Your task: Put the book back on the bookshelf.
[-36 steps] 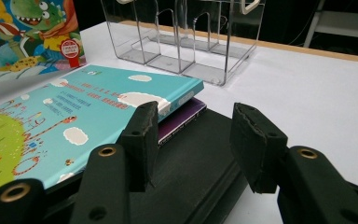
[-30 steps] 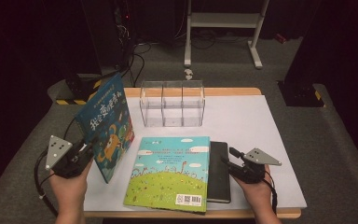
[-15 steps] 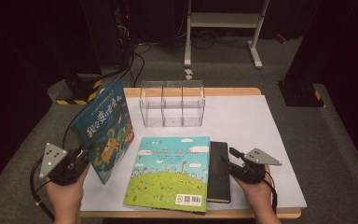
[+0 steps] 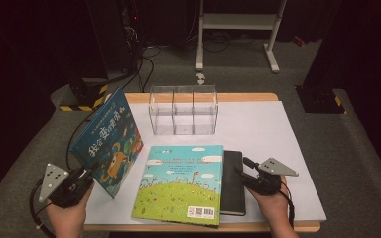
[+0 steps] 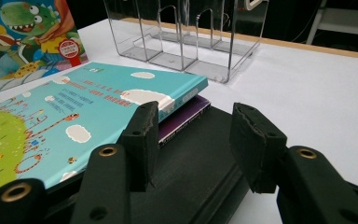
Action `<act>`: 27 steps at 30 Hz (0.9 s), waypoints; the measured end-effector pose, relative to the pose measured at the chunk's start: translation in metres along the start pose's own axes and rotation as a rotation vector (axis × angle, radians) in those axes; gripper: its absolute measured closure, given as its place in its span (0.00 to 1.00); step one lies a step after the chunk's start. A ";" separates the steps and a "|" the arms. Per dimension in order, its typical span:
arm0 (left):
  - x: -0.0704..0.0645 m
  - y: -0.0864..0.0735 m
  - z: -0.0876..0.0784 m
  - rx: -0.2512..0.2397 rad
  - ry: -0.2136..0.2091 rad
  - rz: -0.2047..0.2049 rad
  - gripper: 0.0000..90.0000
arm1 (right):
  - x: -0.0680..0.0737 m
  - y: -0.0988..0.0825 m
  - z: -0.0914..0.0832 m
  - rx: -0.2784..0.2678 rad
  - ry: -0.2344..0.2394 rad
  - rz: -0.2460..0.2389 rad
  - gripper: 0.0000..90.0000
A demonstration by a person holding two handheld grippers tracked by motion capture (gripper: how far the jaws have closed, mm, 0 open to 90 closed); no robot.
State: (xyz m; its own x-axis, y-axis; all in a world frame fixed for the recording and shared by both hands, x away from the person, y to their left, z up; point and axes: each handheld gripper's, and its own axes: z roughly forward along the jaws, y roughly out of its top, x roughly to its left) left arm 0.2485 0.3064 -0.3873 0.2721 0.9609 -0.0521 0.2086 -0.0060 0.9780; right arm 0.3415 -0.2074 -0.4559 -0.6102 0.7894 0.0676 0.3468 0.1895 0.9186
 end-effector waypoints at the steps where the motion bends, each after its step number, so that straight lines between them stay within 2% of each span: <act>1: 0.000 0.000 0.000 0.002 0.003 -0.004 0.90 | 0.000 0.000 0.000 0.000 0.000 0.001 0.58; 4: -0.001 0.001 0.001 0.005 0.003 0.000 0.89 | -0.001 0.000 0.000 -0.001 -0.001 0.002 0.58; 6: -0.001 0.004 0.004 0.008 -0.004 0.003 0.85 | -0.001 0.000 0.000 0.000 -0.002 0.002 0.58; 10: -0.002 0.015 0.014 0.009 0.012 0.021 0.79 | 0.000 0.000 -0.001 0.000 -0.002 0.002 0.58; 12: -0.002 0.021 0.018 0.010 0.022 0.021 0.80 | 0.000 0.000 -0.001 0.000 -0.002 0.002 0.58; 14: -0.002 0.025 0.021 0.008 0.015 0.019 0.82 | 0.000 0.000 -0.001 -0.001 -0.001 0.002 0.58; 16: -0.004 0.028 0.025 0.015 0.016 0.035 0.84 | 0.000 0.000 -0.002 -0.002 0.000 0.003 0.58; 18: -0.005 0.030 0.028 0.018 0.000 0.039 0.89 | -0.001 -0.001 -0.002 -0.002 0.000 0.004 0.58; 24: -0.015 0.041 0.039 0.017 -0.008 0.100 0.92 | -0.001 -0.001 -0.003 -0.005 0.002 0.004 0.58; 27: -0.017 0.052 0.050 0.029 -0.011 0.106 0.92 | -0.001 -0.001 -0.002 -0.003 0.004 0.002 0.58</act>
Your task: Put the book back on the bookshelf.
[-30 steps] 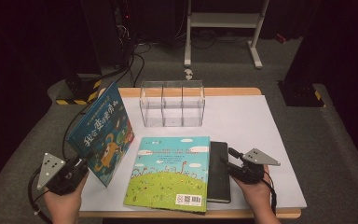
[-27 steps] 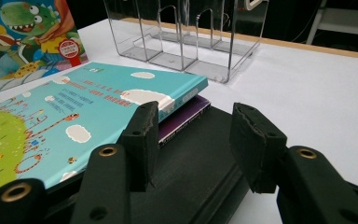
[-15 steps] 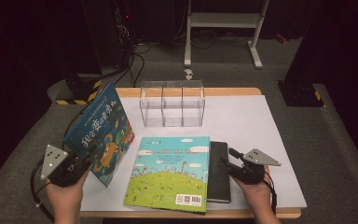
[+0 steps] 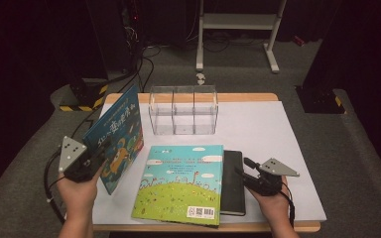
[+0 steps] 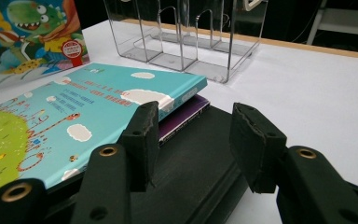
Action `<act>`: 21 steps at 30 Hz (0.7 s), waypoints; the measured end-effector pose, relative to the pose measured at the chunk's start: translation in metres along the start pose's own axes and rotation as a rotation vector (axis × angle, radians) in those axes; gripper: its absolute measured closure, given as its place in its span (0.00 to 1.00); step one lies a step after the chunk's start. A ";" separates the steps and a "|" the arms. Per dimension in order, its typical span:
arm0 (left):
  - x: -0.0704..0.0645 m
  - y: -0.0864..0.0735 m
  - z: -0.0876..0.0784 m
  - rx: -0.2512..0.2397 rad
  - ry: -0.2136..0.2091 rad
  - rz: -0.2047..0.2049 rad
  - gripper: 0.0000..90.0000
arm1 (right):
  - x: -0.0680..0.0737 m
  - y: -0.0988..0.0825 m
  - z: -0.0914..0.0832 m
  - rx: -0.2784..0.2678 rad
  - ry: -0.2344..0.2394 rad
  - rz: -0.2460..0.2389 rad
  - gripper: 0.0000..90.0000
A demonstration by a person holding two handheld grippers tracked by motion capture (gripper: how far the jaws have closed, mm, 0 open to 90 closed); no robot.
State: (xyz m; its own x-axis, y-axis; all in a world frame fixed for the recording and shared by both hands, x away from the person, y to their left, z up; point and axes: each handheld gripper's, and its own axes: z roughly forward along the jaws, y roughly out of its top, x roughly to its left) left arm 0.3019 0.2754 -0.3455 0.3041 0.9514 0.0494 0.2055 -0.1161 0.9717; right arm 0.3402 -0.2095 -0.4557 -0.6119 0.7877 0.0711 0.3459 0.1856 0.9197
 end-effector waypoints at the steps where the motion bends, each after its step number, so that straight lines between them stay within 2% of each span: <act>1: 0.001 0.004 0.004 0.004 -0.008 -0.005 0.92 | 0.000 0.000 0.000 0.000 0.001 0.000 0.58; 5: 0.003 0.014 0.019 -0.010 -0.046 -0.039 0.92 | 0.000 0.000 0.000 0.002 0.001 -0.005 0.59; 9: -0.001 0.024 0.035 -0.034 -0.045 -0.028 0.92 | -0.002 0.000 -0.001 0.000 -0.002 0.001 0.59; 13: -0.007 0.036 0.051 -0.061 -0.059 -0.034 0.92 | -0.004 -0.001 -0.002 -0.004 -0.006 0.002 0.59; 18: -0.014 0.046 0.075 -0.091 -0.037 -0.023 0.92 | -0.006 -0.001 -0.004 -0.010 -0.009 0.010 0.59; 21: -0.016 0.050 0.091 -0.098 -0.036 -0.033 0.92 | -0.007 -0.001 -0.005 -0.012 -0.008 0.009 0.59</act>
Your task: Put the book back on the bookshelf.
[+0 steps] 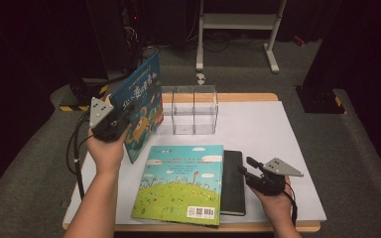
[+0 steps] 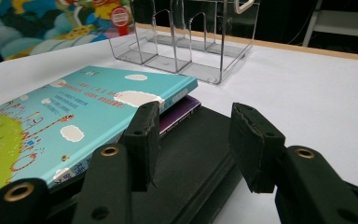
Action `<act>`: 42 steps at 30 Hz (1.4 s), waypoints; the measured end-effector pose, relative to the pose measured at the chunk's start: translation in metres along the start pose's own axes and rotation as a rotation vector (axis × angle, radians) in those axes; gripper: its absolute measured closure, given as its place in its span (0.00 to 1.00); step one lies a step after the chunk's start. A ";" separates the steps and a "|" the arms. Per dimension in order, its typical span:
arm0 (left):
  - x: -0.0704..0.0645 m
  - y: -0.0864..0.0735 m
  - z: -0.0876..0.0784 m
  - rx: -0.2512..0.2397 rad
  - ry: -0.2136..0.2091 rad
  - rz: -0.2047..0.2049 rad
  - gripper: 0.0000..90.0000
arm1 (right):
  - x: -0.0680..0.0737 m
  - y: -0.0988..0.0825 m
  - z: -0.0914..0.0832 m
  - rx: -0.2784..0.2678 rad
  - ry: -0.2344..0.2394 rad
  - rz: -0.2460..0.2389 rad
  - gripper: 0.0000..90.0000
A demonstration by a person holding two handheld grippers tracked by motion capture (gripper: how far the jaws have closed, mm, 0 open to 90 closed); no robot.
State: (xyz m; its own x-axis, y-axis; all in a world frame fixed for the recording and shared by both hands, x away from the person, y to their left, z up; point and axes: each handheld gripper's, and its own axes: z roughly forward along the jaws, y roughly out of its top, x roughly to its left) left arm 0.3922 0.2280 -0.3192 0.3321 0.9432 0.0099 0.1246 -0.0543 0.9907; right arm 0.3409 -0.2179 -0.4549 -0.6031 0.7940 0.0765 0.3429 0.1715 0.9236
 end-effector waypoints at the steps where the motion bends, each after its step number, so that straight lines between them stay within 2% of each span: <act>1: 0.000 0.000 0.006 0.000 0.001 -0.002 0.92 | 0.000 0.000 0.000 0.001 0.001 0.001 0.59; 5: -0.002 -0.002 0.027 0.002 0.019 0.010 0.92 | -0.001 0.000 -0.001 -0.002 -0.002 0.001 0.59; 8: -0.001 -0.005 0.039 -0.002 0.018 0.001 0.92 | -0.003 0.000 -0.002 -0.005 -0.001 0.004 0.59; 11: -0.001 -0.009 0.049 -0.003 0.020 -0.009 0.92 | -0.004 0.000 -0.002 -0.006 -0.003 0.013 0.59; 19: -0.003 -0.016 0.072 -0.011 0.042 -0.004 0.92 | -0.004 0.000 -0.003 -0.011 0.002 0.021 0.59; 25: -0.006 -0.018 0.084 -0.026 0.045 -0.012 0.92 | -0.005 0.000 -0.003 -0.013 0.004 0.025 0.59; 33: -0.010 -0.025 0.094 -0.020 0.054 0.003 0.92 | -0.005 0.000 -0.004 -0.013 0.007 0.026 0.60; 38: -0.009 -0.026 0.096 -0.028 0.053 -0.006 0.92 | -0.004 0.000 -0.003 -0.011 0.009 0.025 0.60; 42: -0.009 -0.029 0.094 -0.035 0.050 0.006 0.92 | -0.004 0.000 -0.003 -0.009 0.010 0.023 0.60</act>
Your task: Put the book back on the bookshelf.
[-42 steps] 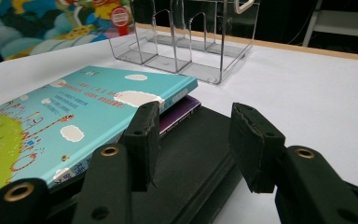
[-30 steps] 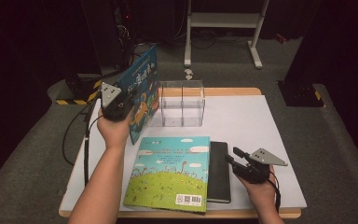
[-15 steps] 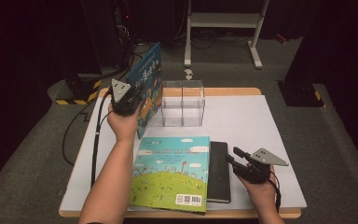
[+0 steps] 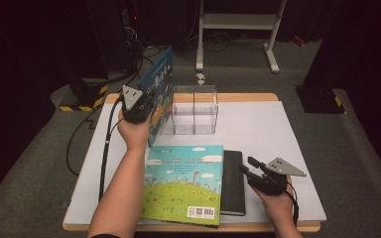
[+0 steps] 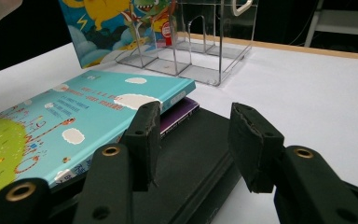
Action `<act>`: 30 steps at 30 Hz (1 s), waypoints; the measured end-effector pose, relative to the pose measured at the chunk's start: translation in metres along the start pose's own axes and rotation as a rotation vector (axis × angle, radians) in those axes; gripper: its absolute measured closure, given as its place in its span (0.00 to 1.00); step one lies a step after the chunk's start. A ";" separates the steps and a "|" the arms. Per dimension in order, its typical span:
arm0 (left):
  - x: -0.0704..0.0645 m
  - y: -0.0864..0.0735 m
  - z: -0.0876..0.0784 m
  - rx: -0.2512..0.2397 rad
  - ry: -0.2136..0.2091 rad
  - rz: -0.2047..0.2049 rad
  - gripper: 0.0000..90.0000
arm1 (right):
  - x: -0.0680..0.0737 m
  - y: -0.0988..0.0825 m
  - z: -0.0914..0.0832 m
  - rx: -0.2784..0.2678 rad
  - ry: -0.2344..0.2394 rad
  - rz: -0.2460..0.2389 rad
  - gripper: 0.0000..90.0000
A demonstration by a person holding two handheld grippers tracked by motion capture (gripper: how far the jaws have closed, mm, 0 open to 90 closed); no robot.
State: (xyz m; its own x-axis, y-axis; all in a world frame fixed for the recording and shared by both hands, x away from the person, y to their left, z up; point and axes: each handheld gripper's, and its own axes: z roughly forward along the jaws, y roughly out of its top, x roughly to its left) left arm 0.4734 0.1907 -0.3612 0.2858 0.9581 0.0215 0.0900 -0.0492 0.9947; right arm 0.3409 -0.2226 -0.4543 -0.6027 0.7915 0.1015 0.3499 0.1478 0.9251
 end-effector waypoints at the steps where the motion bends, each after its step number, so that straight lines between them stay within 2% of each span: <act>1: 0.000 -0.001 -0.001 -0.001 -0.002 0.001 0.92 | 0.000 0.000 0.000 -0.001 0.001 0.000 0.60; 10: 0.004 -0.009 -0.009 -0.013 -0.012 -0.006 0.91 | 0.003 0.000 0.001 0.001 0.006 -0.008 0.59; 13: 0.005 -0.011 -0.011 -0.008 -0.012 0.006 0.91 | 0.003 0.000 0.002 0.004 0.006 -0.010 0.59; 19: 0.015 -0.014 -0.015 -0.004 0.002 -0.042 0.89 | 0.004 0.000 0.003 0.007 0.010 -0.013 0.59; 24: 0.020 -0.014 -0.017 0.004 0.013 -0.053 0.86 | 0.005 -0.001 0.004 0.014 0.014 -0.016 0.59; 30: 0.023 -0.012 -0.019 0.010 0.019 -0.046 0.81 | 0.007 -0.002 0.005 0.019 0.016 -0.016 0.59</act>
State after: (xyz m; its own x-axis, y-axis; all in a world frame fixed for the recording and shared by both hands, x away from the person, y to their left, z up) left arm 0.4609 0.2186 -0.3710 0.2631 0.9645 -0.0223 0.1127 -0.0078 0.9936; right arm 0.3403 -0.2144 -0.4572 -0.6200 0.7791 0.0928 0.3534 0.1717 0.9196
